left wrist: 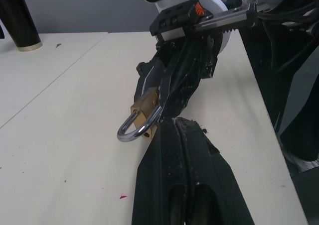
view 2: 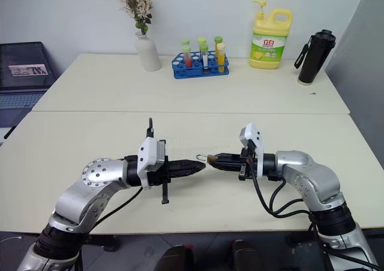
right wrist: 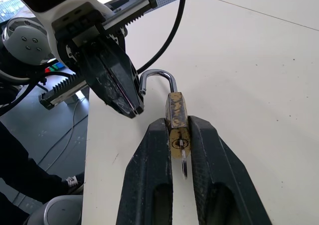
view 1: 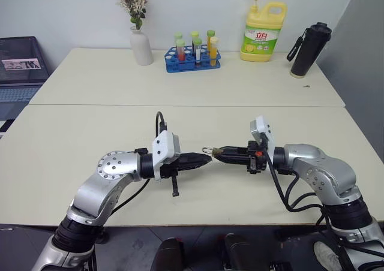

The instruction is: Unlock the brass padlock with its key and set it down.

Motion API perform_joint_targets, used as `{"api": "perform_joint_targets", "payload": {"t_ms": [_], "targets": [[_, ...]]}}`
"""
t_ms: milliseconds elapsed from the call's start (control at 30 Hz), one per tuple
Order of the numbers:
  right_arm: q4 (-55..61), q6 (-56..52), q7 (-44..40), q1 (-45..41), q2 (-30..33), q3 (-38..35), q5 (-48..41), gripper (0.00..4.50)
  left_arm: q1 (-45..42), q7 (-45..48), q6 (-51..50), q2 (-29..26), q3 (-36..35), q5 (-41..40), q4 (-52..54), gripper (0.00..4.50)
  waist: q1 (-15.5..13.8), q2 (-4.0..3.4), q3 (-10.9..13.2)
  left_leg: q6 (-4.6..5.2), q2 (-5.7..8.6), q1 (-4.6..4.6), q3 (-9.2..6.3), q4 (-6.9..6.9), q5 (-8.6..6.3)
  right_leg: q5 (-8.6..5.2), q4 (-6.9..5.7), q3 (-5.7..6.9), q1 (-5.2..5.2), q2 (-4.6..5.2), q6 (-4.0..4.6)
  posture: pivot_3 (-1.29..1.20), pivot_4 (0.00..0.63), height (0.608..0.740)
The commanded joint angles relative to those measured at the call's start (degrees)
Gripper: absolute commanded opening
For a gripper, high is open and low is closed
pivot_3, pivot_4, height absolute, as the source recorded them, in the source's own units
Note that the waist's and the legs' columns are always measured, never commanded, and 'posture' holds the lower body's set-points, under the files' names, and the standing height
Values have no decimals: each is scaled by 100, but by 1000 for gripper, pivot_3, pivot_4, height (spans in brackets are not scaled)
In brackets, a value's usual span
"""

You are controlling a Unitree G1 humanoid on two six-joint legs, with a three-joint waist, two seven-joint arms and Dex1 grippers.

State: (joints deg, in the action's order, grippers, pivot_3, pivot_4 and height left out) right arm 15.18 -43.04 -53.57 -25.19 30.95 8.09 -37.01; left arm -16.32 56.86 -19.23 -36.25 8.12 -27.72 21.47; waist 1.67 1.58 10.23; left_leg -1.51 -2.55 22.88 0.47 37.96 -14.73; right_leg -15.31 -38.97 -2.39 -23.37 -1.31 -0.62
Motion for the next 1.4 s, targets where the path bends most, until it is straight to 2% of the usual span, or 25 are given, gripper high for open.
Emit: {"api": "perform_joint_targets", "payload": {"t_ms": [33, 1100, 1233, 1333, 1400], "targets": [[66, 114, -76, 8, -21, -20, 19, 152, -56, -86, -72, 22, -208, -144, 248, 0, 0, 0, 0, 0, 0, 0, 0, 0, 0, 0, 0, 0, 0, 0, 0, 0, 150, 740], [136, 86, -172, 88, -12, 23, 10, 152, -381, -350, 543, 313, -321, 494, -191, 0, -1, 0, 0, 0, 1, 0, 0, 0, 0, 0, 0, 0, 0, 0, 0, 0, 150, 740], [135, 32, -122, 90, -5, -9, -4, 152, -358, -278, 825, 175, -501, 529, -130, 0, -1, 0, 0, 0, 1, 0, 0, 0, 0, 0, 0, 0, 0, 0, 0, 0, 150, 740], [96, -166, 5, 62, -11, -97, -93, 152, -275, -201, 1258, -91, -634, 855, -208, 0, -1, 0, 0, 0, 0, 0, 0, 0, 0, 0, 0, 0, 0, 0, 0, 0, 150, 740], [-22, -553, 208, -2, -64, -231, -274, 152, -43, 222, 1977, -490, -553, 1219, -349, 364, 4, 0, 0, 0, 0, -1, 1, -1, 0, 0, 0, -1, 0, 0, 1, 0, 150, 740]]}}
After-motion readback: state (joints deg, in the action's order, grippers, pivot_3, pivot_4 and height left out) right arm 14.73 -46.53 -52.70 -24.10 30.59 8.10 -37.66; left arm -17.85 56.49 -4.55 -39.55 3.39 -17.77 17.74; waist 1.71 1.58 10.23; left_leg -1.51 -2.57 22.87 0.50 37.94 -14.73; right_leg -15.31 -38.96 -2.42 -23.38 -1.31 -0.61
